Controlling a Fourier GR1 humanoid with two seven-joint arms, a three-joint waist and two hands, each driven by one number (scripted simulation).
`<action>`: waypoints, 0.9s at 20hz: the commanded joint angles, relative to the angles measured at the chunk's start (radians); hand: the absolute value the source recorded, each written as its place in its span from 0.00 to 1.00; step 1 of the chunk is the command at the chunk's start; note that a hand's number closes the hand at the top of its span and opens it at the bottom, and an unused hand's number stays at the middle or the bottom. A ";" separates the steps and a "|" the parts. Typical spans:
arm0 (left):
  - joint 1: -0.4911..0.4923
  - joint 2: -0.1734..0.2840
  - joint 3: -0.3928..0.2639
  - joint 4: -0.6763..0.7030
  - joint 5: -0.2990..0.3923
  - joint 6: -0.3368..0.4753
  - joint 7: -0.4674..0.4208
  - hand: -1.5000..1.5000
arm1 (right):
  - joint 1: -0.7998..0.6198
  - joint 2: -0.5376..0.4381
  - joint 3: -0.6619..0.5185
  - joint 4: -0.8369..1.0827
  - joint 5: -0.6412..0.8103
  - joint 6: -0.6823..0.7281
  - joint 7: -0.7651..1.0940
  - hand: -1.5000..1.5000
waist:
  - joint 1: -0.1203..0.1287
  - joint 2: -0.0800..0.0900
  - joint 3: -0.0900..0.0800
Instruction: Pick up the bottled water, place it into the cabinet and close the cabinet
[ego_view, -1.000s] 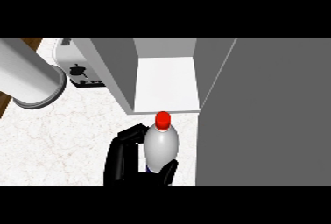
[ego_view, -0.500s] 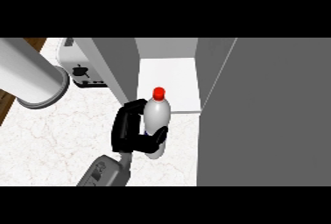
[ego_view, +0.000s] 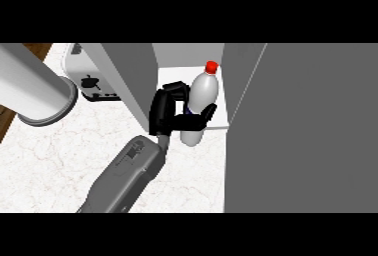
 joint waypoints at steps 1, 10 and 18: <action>-0.141 -0.002 -0.010 0.132 0.035 0.083 0.013 1.00 | -0.032 -0.015 -0.072 -0.009 -0.131 0.006 0.039 0.00 | 0.001 0.000 0.001; -0.321 -0.002 0.026 0.490 0.032 0.092 -0.080 1.00 | -0.017 -0.001 -0.048 -0.026 -0.102 0.039 0.011 0.00 | -0.033 0.008 0.001; -0.439 0.020 0.140 0.708 0.046 0.117 -0.081 1.00 | -0.066 -0.021 -0.108 -0.030 -0.154 0.035 0.056 0.00 | -0.028 0.021 -0.001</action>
